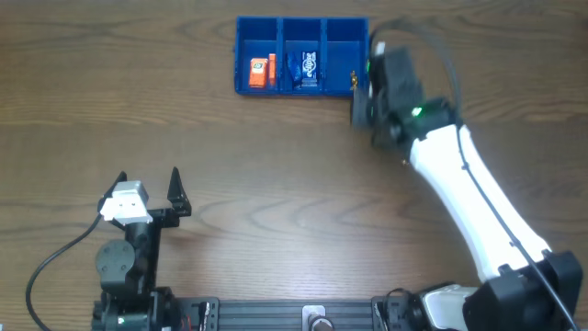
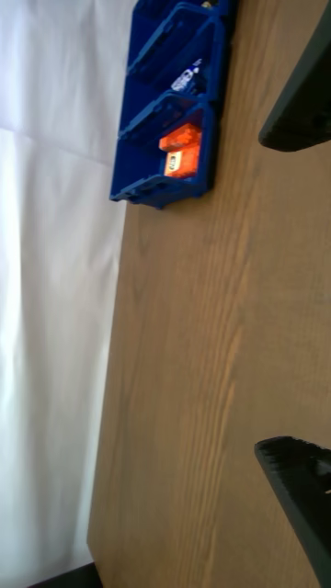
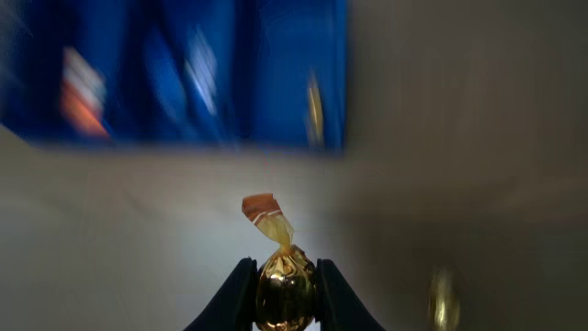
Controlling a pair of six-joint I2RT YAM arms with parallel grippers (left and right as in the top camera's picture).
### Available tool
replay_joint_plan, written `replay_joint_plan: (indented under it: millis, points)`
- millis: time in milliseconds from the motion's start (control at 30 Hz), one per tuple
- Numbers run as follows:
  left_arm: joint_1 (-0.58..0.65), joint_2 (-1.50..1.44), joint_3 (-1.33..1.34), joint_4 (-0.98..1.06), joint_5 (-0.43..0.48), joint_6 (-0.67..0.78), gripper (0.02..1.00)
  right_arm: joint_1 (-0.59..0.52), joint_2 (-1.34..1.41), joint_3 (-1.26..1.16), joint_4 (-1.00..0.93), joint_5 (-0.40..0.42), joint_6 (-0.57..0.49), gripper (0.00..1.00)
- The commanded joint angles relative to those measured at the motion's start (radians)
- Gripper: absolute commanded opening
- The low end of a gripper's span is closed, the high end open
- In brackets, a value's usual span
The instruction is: Sort Candies Into Trays
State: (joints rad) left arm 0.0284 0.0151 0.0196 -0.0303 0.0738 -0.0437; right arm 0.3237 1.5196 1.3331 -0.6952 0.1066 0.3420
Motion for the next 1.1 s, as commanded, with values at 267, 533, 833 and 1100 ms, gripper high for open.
replay_joint_plan:
  millis: [267,533,833,1100]
  points:
    - [0.004,-0.006,-0.015,-0.041,0.015,0.014,0.998,-0.003,0.494,0.560,-0.080,0.060,-0.053,0.156]
    - [0.004,-0.006,-0.015,-0.041,0.015,0.014,0.998,-0.011,0.583,0.563,-0.061,0.057,-0.044,0.187]
    - [0.004,-0.006,-0.015,-0.041,0.015,0.014,0.996,-0.027,0.558,0.560,-0.067,0.052,-0.044,0.446]
    - [0.004,-0.006,-0.015,-0.041,0.015,0.014,0.998,-0.127,0.112,0.183,-0.025,0.085,-0.132,0.757]
